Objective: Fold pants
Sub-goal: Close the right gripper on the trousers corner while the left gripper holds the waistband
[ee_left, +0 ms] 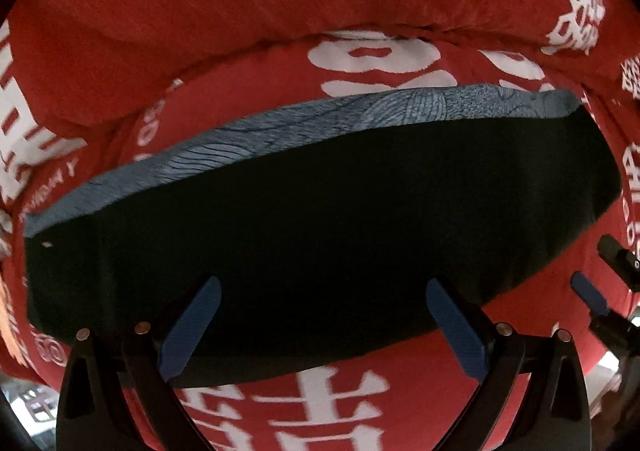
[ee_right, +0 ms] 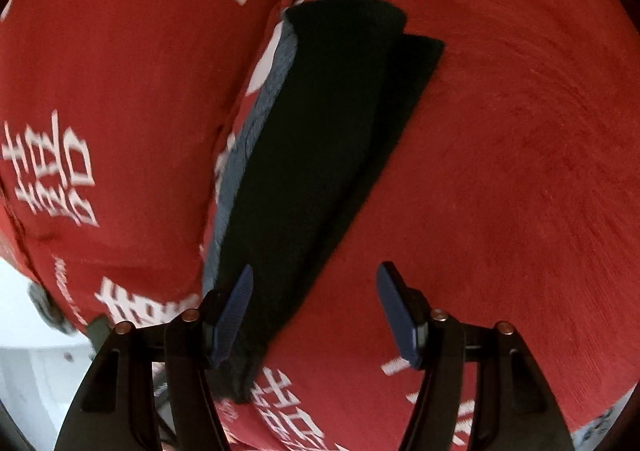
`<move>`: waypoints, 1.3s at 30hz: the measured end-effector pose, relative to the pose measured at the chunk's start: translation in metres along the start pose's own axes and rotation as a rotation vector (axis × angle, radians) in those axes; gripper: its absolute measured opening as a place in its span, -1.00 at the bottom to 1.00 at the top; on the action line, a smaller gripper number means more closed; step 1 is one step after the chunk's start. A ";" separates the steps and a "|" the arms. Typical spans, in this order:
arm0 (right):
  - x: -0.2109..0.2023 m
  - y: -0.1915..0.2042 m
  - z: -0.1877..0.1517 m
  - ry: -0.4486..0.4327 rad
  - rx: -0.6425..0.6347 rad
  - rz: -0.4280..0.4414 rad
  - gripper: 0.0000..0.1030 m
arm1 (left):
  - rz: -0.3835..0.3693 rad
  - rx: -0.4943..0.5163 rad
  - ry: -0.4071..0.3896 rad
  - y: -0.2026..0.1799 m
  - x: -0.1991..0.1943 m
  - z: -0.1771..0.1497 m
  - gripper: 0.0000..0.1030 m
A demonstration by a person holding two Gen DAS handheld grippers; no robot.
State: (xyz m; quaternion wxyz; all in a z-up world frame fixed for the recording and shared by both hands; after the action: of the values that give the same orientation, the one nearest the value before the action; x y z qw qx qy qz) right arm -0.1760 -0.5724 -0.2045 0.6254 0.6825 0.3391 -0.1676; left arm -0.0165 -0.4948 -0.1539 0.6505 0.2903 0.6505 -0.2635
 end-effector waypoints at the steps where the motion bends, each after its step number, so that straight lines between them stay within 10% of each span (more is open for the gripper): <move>1: 0.001 0.001 0.002 -0.009 0.007 0.005 0.33 | -0.002 -0.004 0.005 -0.005 0.004 0.002 1.00; 14: -0.019 -0.002 0.046 -0.123 0.054 -0.079 0.30 | 0.020 0.022 0.014 -0.018 0.030 -0.001 1.00; 16: -0.018 -0.005 0.057 -0.120 0.096 -0.052 -0.17 | 0.028 0.025 0.012 -0.020 0.028 -0.001 1.00; 17: -0.016 -0.007 0.061 -0.106 0.111 -0.049 -0.83 | 0.028 0.025 0.013 -0.020 0.027 -0.001 1.00; 18: -0.015 -0.008 0.062 -0.100 0.115 -0.062 -0.89 | 0.028 0.025 0.011 -0.021 0.025 -0.001 1.00; 26: -0.018 -0.035 0.054 -0.098 0.091 -0.108 -0.80 | -0.001 0.023 0.038 -0.026 0.029 -0.004 1.00; 31: -0.030 -0.020 0.041 -0.092 0.033 -0.125 0.15 | -0.002 0.028 0.037 -0.027 0.033 0.004 1.00; 39: -0.012 -0.018 0.029 -0.078 0.051 -0.020 0.19 | -0.004 0.030 0.040 -0.032 0.034 0.002 1.00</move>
State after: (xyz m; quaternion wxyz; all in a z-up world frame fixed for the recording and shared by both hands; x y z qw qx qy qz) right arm -0.1909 -0.6040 -0.2152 0.6186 0.6879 0.3171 -0.2089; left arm -0.0374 -0.5174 -0.1890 0.6324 0.3040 0.6599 -0.2686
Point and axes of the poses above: each gripper's, at about its wrist camera, not at the fingertips, and x roughly the way its jaws point, y to its left, z to its top, the point moved 10 cm from there along x, roughly the way its jaws point, and after that the axes turned 7 degrees about y, right-handed, at the moved point
